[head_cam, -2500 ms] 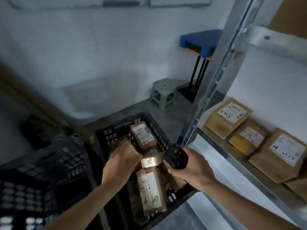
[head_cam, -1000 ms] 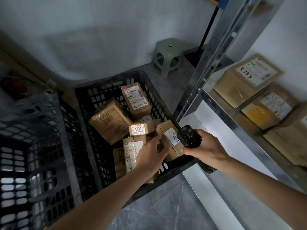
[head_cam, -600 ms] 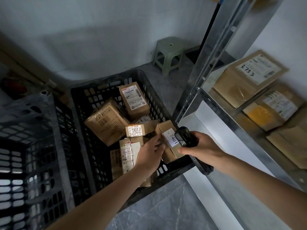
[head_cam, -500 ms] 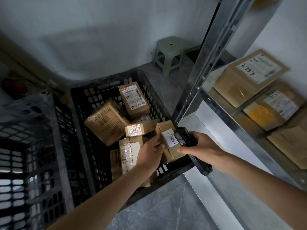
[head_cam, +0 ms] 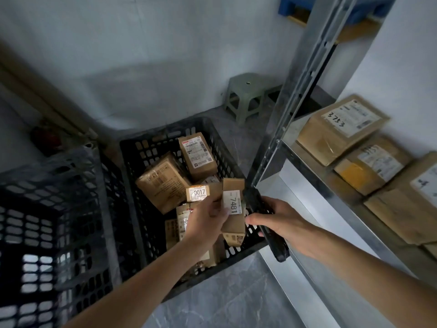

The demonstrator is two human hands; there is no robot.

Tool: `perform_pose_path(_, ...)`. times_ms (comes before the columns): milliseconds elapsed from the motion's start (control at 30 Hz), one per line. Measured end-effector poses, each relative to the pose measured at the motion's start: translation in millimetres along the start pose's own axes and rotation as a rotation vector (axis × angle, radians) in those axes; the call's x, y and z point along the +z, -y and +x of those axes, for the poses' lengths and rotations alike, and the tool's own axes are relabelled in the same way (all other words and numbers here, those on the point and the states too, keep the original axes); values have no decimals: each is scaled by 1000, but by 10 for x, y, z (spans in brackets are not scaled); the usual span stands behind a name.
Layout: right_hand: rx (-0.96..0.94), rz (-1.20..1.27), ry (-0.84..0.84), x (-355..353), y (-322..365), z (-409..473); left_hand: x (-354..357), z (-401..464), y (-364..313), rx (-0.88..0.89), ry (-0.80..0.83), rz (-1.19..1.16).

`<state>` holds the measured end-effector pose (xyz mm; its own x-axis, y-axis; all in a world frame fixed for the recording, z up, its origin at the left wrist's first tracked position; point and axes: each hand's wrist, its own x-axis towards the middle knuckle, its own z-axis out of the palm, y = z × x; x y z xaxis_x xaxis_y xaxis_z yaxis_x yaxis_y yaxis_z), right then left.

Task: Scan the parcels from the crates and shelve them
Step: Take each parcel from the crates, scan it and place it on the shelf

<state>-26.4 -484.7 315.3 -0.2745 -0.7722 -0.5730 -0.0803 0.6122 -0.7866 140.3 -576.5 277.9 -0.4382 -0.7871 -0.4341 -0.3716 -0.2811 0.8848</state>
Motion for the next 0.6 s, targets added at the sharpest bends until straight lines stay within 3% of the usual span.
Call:
perform_pose_path(267, -89, 87, -25, 238, 360, -377, -424, -397, -243, 86, -32, -69)
perform_pose_path(400, -115, 110, -27, 438, 501, -586, -638, -648, -329, 69, 39, -120)
perform_pose_path(600, -122, 115, -55, 812, 617, -859, -1005, -1009, -417, 26, 5, -252)
